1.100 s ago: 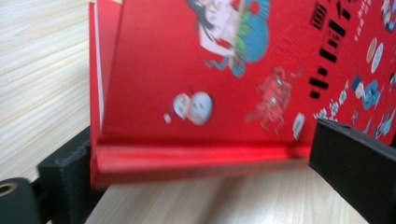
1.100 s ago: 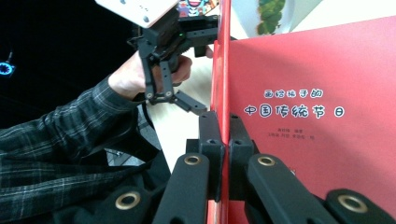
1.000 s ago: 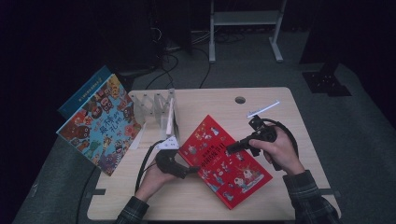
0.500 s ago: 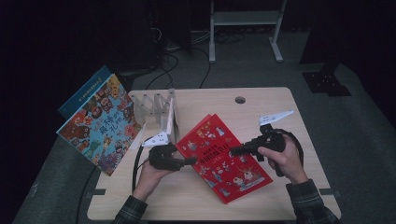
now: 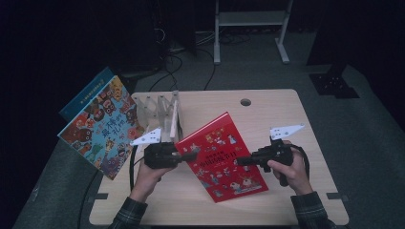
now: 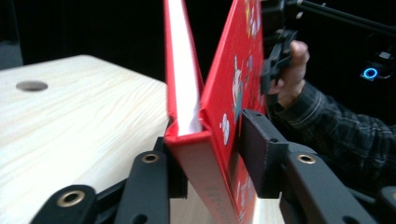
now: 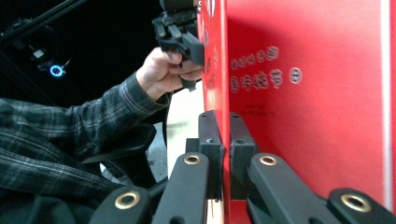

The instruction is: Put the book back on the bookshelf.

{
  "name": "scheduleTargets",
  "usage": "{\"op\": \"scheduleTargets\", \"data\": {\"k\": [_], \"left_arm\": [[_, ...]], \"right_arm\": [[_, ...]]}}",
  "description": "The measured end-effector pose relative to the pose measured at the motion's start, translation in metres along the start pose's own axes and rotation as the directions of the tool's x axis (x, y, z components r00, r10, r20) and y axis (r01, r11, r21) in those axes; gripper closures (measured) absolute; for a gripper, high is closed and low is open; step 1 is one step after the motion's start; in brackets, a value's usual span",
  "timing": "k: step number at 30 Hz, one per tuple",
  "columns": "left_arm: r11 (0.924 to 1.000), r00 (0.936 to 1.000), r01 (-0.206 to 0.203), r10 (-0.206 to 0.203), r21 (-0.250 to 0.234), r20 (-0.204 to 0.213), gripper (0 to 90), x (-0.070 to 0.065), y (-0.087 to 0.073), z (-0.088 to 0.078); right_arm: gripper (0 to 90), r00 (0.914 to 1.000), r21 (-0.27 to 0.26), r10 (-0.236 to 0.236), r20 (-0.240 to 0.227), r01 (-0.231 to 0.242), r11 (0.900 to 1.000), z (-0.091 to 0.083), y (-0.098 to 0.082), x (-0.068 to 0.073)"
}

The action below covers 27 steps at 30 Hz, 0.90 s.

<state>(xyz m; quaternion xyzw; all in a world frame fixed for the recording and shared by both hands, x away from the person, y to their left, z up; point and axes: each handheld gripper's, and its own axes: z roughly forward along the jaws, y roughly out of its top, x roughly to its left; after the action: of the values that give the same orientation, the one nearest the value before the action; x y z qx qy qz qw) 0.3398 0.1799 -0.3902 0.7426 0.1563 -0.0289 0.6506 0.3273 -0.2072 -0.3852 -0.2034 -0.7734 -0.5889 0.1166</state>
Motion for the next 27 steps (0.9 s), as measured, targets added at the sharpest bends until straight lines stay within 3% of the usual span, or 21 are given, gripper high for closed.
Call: {"op": "scheduleTargets", "data": {"k": [5, 8, 14, 17, 19, 22, 24, 26, 27], "left_arm": [[0.9988, 0.9983, -0.042, 0.042, -0.024, 0.04, 74.0, -0.009, 0.019, -0.004], [0.9979, 0.9963, -0.053, 0.055, -0.037, 0.065, 77.7, -0.014, 0.029, -0.006], [0.9955, 0.9953, -0.094, 0.095, -0.008, 0.022, 79.2, -0.024, 0.046, -0.01], [0.9956, 0.9955, -0.091, 0.091, -0.022, -0.029, 79.7, -0.025, 0.05, -0.018], [0.9951, 0.9929, -0.097, 0.095, -0.02, -0.071, 79.8, -0.027, 0.052, -0.024], [0.9947, 0.9884, -0.102, 0.1, -0.013, -0.114, 79.7, -0.03, 0.054, -0.032], [0.9953, 0.9841, -0.096, 0.092, -0.017, -0.152, 79.7, -0.032, 0.056, -0.04], [0.996, 0.9789, -0.088, 0.083, -0.016, -0.186, 79.7, -0.033, 0.057, -0.048], [0.9959, 0.9753, -0.089, 0.083, -0.018, -0.205, 79.7, -0.034, 0.057, -0.053]], "right_arm": [[81.4, 0.999, 0.05, -0.04, 0.016, 0.04, 0.998, 0.01, -0.002, -0.001], [79.2, 0.999, 0.041, -0.043, 0.006, 0.043, 0.998, 0.014, -0.004, -0.003], [74.5, 0.9981, 0.013, -0.058, 0.02, 0.058, 0.998, 0.011, -0.006, -0.005], [66.5, 0.9948, -0.017, -0.051, 0.088, 0.053, 0.998, 0.001, -0.013, -0.012], [61.2, 0.9867, -0.02, -0.05, 0.155, 0.054, 0.998, -0.006, -0.018, -0.016], [51.7, 0.9666, -0.041, -0.038, 0.254, 0.05, 0.998, -0.014, -0.028, -0.022], [47.9, 0.937, -0.04, -0.035, 0.347, 0.052, 0.998, -0.018, -0.037, -0.027], [42.1, 0.8792, -0.021, -0.026, 0.476, 0.041, 0.999, -0.022, -0.047, -0.035], [41.3, 0.8627, -0.018, -0.013, 0.506, 0.026, 0.999, -0.024, -0.051, -0.038]]}}
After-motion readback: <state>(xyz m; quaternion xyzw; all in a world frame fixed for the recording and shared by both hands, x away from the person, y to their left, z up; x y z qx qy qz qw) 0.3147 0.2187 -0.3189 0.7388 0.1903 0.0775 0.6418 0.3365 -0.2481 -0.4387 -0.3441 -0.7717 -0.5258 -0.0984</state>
